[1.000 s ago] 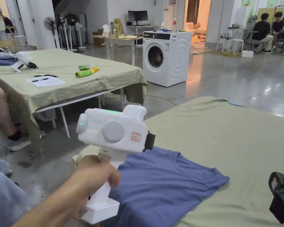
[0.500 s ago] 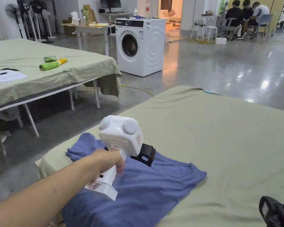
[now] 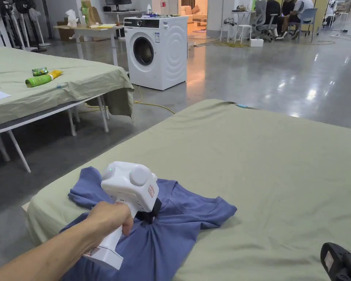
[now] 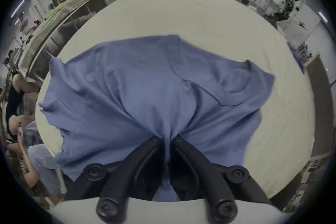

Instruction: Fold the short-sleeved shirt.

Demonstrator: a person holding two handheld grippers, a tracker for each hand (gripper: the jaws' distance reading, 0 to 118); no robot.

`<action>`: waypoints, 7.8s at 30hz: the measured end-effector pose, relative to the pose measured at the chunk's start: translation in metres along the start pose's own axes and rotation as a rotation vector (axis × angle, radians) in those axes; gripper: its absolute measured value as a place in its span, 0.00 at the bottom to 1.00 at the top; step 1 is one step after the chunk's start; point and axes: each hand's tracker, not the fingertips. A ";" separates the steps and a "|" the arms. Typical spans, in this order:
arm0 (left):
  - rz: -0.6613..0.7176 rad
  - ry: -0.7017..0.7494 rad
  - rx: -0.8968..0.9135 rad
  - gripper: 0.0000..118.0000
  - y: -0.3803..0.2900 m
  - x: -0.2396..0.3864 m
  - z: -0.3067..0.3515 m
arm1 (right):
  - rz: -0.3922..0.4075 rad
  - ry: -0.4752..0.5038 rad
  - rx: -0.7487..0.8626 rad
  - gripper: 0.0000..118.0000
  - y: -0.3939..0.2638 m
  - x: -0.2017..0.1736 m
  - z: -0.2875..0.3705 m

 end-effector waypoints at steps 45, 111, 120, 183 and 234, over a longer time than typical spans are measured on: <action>-0.489 -0.824 0.444 0.75 -0.118 0.467 0.153 | -0.173 -0.520 0.173 0.01 -0.032 0.187 0.236; -0.134 -0.380 0.328 0.02 -0.100 0.251 0.079 | -0.424 -0.471 -0.434 0.03 0.007 0.418 0.038; -0.097 -0.387 0.435 0.02 -0.043 0.223 0.145 | -0.383 -0.530 -0.286 0.03 0.099 0.404 0.099; -0.023 -0.483 0.234 0.02 -0.079 0.196 0.035 | -0.581 -0.551 -0.168 0.03 -0.043 0.363 0.146; -0.264 -0.139 -0.123 0.98 0.092 0.366 -0.113 | -0.208 -0.534 0.077 0.02 -0.061 0.146 0.241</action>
